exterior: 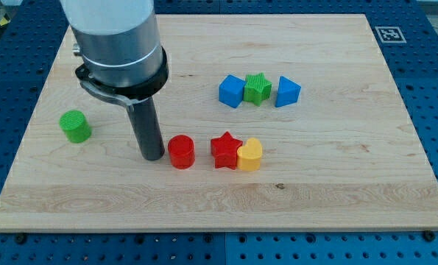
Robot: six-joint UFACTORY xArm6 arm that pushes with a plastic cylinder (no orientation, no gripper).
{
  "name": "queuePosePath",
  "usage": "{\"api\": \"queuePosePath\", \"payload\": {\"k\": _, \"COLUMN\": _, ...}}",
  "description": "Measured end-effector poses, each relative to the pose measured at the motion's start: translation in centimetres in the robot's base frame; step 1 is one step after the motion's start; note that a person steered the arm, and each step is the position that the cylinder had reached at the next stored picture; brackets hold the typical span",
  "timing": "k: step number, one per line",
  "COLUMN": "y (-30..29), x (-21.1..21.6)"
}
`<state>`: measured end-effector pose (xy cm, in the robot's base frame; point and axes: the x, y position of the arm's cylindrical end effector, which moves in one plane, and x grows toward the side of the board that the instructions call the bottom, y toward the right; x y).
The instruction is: Move the red circle a bit right
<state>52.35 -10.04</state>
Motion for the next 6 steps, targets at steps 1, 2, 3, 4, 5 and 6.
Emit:
{"api": "queuePosePath", "payload": {"k": 1, "y": 0.4, "x": 1.5}}
{"api": "queuePosePath", "payload": {"k": 2, "y": 2.7, "x": 1.7}}
{"api": "queuePosePath", "payload": {"k": 3, "y": 3.0, "x": 1.0}}
{"api": "queuePosePath", "payload": {"k": 4, "y": 1.3, "x": 1.0}}
{"api": "queuePosePath", "payload": {"k": 5, "y": -1.2, "x": -0.2}}
{"api": "queuePosePath", "payload": {"k": 6, "y": 0.0, "x": -1.8}}
